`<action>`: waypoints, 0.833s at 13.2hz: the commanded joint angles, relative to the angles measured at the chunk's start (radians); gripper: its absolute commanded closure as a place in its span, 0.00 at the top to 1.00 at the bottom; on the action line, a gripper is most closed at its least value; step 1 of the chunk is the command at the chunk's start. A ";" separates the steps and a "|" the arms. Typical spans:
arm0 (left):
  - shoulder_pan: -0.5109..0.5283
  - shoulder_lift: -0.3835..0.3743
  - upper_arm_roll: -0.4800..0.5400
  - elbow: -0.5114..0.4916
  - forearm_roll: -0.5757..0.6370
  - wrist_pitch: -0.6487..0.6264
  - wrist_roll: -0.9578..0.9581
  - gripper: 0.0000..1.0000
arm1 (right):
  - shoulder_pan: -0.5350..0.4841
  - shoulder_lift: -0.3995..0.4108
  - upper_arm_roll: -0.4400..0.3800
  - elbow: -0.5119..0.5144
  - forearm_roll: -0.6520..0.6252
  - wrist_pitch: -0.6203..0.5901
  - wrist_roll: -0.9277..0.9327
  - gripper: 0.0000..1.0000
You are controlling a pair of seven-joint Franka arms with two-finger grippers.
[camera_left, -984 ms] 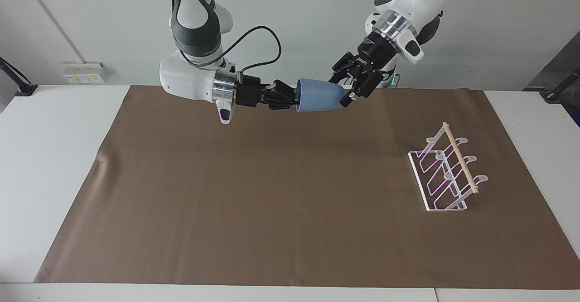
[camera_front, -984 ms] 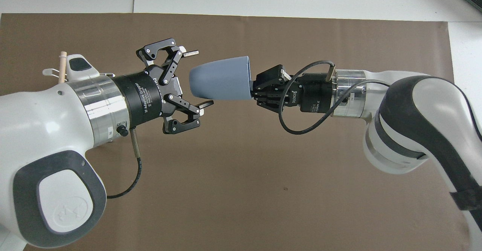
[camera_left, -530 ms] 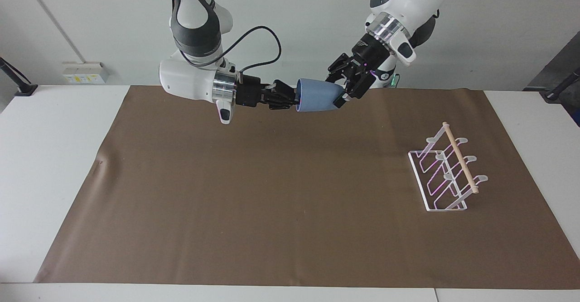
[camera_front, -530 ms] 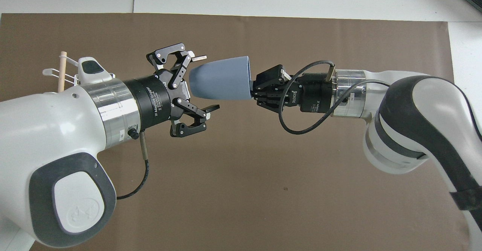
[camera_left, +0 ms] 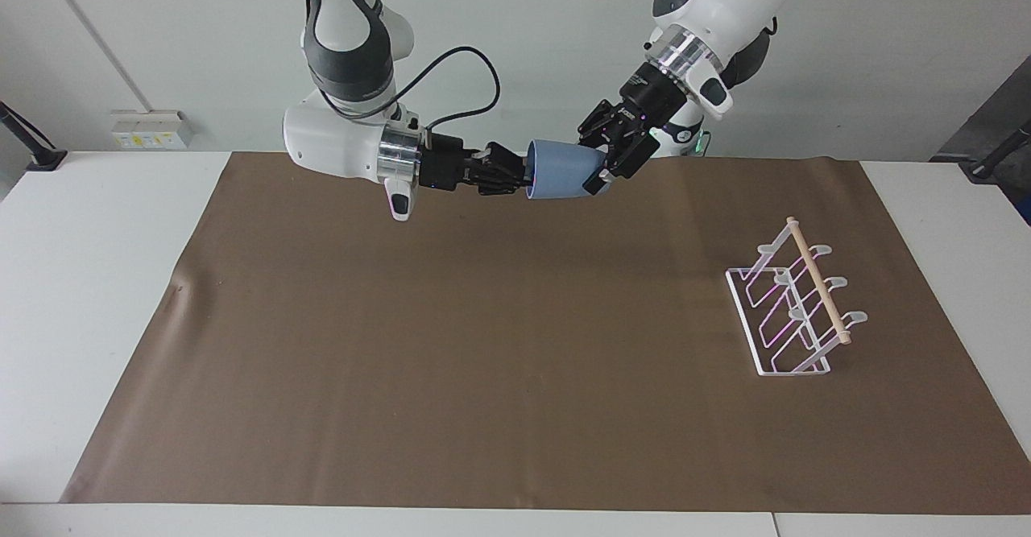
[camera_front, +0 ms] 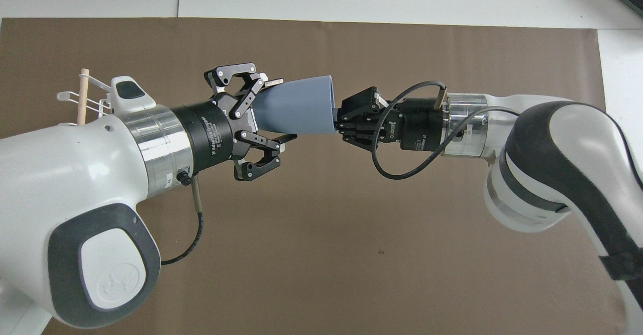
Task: Hang cup on cup holder
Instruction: 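Close the left gripper around the cup's base near the right gripper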
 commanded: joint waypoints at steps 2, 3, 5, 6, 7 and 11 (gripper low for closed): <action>-0.014 -0.003 0.006 -0.010 0.031 0.006 -0.015 0.12 | 0.002 -0.011 0.003 -0.005 0.032 0.012 0.004 0.00; -0.014 -0.003 0.006 -0.008 0.031 0.006 -0.015 0.06 | 0.002 -0.011 0.003 -0.005 0.032 0.012 0.004 0.00; -0.013 0.003 0.006 -0.005 0.031 0.004 -0.015 0.03 | 0.002 -0.011 0.003 -0.005 0.032 0.012 0.010 0.00; -0.013 0.003 0.006 -0.005 0.031 0.004 -0.015 0.02 | 0.002 -0.011 0.003 -0.005 0.030 0.012 0.012 0.00; -0.013 0.003 0.006 -0.005 0.032 0.003 -0.012 0.00 | 0.002 -0.011 0.003 -0.004 0.030 0.012 0.013 0.05; -0.013 0.003 0.007 -0.005 0.032 0.001 -0.012 0.00 | 0.002 -0.017 0.003 -0.004 0.029 0.012 0.035 0.27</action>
